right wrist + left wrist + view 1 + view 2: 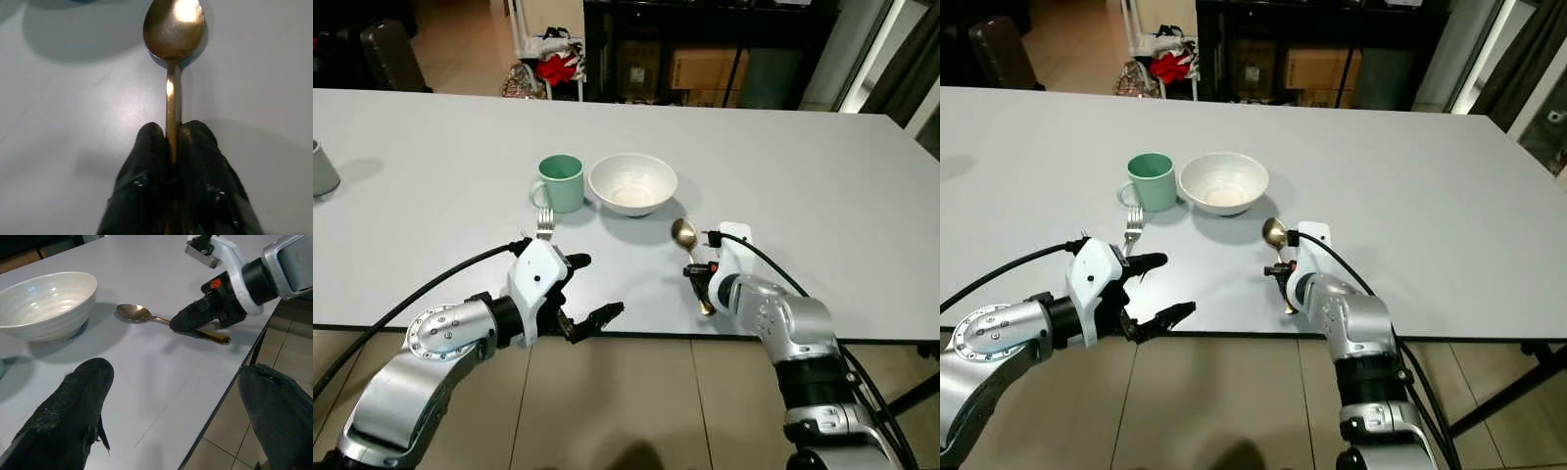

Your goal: Setting the table

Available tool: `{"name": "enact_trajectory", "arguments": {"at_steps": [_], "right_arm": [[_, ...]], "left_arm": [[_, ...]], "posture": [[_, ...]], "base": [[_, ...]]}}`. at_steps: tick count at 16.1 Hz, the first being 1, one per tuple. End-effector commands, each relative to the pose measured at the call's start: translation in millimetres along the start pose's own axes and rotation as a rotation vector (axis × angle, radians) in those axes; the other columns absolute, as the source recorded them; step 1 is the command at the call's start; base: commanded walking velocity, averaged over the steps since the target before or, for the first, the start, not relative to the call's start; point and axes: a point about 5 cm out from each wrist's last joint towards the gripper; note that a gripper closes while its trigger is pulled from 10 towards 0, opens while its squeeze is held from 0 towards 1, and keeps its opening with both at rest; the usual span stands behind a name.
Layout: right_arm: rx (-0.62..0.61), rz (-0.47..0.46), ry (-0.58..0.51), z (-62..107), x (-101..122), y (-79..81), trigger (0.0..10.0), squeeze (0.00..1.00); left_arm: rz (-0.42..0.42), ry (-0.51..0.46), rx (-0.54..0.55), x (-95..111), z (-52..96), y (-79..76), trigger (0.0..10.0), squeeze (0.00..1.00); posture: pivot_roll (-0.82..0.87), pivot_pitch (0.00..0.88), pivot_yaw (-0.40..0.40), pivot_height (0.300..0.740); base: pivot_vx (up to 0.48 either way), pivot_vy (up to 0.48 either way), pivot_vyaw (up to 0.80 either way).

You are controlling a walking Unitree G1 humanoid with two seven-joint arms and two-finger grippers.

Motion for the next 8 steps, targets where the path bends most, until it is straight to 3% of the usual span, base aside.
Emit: {"name": "enact_trajectory", "arguments": {"at_steps": [1,2,4,5,6,8], "right_arm": [[0.000,-0.015,-0.033,14.9,6,-7.9,10.0,1.00],[0.020,0.004,-0.067,25.1,11,-7.9,10.0,1.00],[0.107,0.020,-0.173,68.8,19,-6.9,10.0,1.00],[0.121,0.038,-0.186,77.7,19,-6.5,10.0,1.00],[0.162,0.078,-0.222,96.9,17,-1.5,10.0,1.00],[0.165,0.133,-0.283,108.6,18,1.0,10.0,1.00]], "left_arm": [[-0.003,0.000,-0.001,1,0.4,2.2,10.0,0.00],[-0.001,-0.007,0.004,2,1.0,3.8,10.0,0.00],[0.004,-0.029,0.027,6,3.3,13.2,10.0,0.00],[0.002,-0.031,0.032,6,3.9,15.7,10.0,0.00],[0.005,-0.044,0.048,9,5.9,20.0,10.0,0.00],[0.011,-0.060,0.070,11,8.2,20.9,10.0,0.00]], "posture": [[0.00,0.000,-0.035,0.740],[0.00,0.000,-0.039,0.740],[-0.01,0.000,-0.028,0.740],[-0.01,0.000,-0.022,0.740],[-0.02,0.000,-0.007,0.740],[-0.03,0.000,0.001,0.740]], "base": [[0.000,0.000,0.00],[0.000,0.000,0.00],[0.000,0.000,0.00],[0.000,0.000,0.00],[0.000,0.000,0.00],[0.000,0.000,0.00]]}}
Point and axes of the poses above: a point about 5 cm out from each wrist's last joint towards the gripper, its own z axis pointing back from the gripper into the wrist, its own x axis along the axis of the wrist's last joint, y = z × x, and after that the axes turned 11 degrees about -z, right-handed
